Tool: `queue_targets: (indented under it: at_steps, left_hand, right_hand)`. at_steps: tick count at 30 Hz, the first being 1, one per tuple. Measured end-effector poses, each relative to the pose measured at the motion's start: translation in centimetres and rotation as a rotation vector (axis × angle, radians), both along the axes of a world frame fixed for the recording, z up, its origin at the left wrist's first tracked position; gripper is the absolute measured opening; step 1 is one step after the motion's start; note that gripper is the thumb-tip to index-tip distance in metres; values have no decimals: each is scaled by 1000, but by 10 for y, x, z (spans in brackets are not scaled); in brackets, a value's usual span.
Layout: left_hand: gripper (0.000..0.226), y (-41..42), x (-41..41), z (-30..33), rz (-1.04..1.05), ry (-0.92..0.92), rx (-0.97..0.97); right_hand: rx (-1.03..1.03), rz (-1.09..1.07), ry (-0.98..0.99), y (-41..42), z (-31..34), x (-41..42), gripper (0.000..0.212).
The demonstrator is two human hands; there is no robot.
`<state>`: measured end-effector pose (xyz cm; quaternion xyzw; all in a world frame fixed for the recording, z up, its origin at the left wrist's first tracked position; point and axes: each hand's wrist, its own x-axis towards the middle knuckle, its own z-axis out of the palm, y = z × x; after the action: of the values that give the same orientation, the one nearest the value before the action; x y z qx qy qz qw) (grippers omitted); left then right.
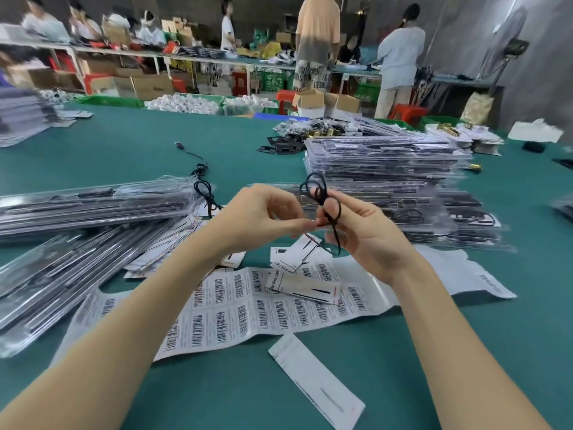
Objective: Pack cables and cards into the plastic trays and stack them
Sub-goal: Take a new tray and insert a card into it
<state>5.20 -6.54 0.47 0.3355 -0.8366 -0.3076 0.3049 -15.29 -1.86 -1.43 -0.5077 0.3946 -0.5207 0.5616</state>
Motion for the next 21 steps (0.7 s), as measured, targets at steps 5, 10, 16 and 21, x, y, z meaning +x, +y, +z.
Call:
queue_targets:
  at_steps: [5, 10, 16, 21]
  left_hand:
    - [13, -5, 11, 7, 101, -116, -102]
    - [10, -2, 10, 16, 127, -54, -37]
    - [8, 6, -2, 17, 59, 108, 135]
    - [13, -3, 9, 4, -91, 50, 301]
  right_hand:
    - [-30, 228, 364, 6, 11, -7, 26]
    - [-10, 62, 482, 5, 17, 0, 16]
    - [-52, -413, 254, -1, 10, 21, 12]
    - [112, -376, -336, -3, 10, 17, 34]
